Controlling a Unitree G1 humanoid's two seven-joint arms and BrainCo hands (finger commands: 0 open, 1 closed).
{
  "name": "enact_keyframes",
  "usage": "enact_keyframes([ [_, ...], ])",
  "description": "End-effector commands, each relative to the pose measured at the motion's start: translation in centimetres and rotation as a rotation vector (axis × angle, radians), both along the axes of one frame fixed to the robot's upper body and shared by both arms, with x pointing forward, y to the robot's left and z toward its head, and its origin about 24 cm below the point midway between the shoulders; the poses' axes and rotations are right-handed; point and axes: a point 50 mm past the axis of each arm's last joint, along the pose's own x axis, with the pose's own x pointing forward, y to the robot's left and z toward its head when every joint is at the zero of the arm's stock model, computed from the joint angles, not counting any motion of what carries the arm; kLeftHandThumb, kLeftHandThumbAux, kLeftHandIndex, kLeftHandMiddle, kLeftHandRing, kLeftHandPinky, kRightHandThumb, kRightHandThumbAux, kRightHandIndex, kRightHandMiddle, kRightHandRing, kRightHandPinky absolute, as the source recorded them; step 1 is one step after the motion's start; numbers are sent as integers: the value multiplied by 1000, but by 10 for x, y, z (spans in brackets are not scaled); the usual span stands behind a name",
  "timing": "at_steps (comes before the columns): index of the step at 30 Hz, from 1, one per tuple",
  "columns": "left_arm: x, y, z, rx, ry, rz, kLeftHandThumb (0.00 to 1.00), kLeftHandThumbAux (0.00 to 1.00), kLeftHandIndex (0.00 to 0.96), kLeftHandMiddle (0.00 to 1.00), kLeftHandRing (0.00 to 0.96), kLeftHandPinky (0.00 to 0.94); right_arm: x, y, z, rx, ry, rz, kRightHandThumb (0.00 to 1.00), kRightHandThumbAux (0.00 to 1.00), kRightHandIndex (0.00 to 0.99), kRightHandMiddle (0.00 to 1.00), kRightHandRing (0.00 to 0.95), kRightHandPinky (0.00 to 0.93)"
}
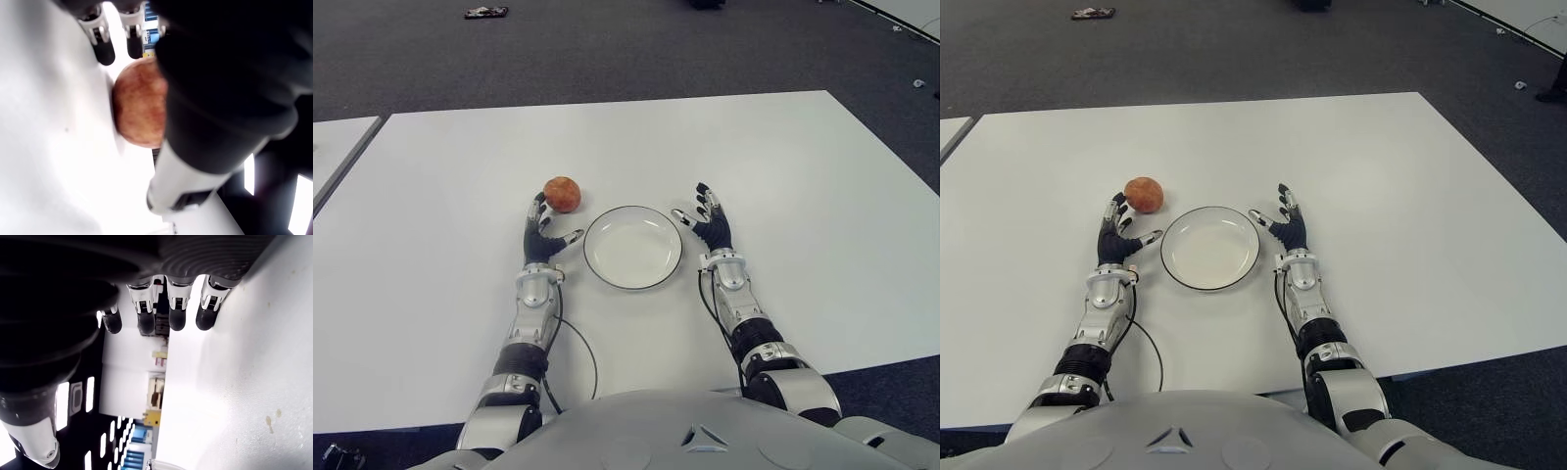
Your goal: Put the apples into the plate.
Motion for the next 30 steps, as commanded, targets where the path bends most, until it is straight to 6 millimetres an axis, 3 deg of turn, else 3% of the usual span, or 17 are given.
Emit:
enact_keyframes([
  [1,-3,0,-5,13,33,0,0,527,0,0,0,0,-13,0,-20,1,116,-2,102,693,0,0,1,37],
  [30,-7,6,2,40,2,9,0,529,0,0,0,2,-14,1,-20,4,118,0,98,693,0,0,3,41],
])
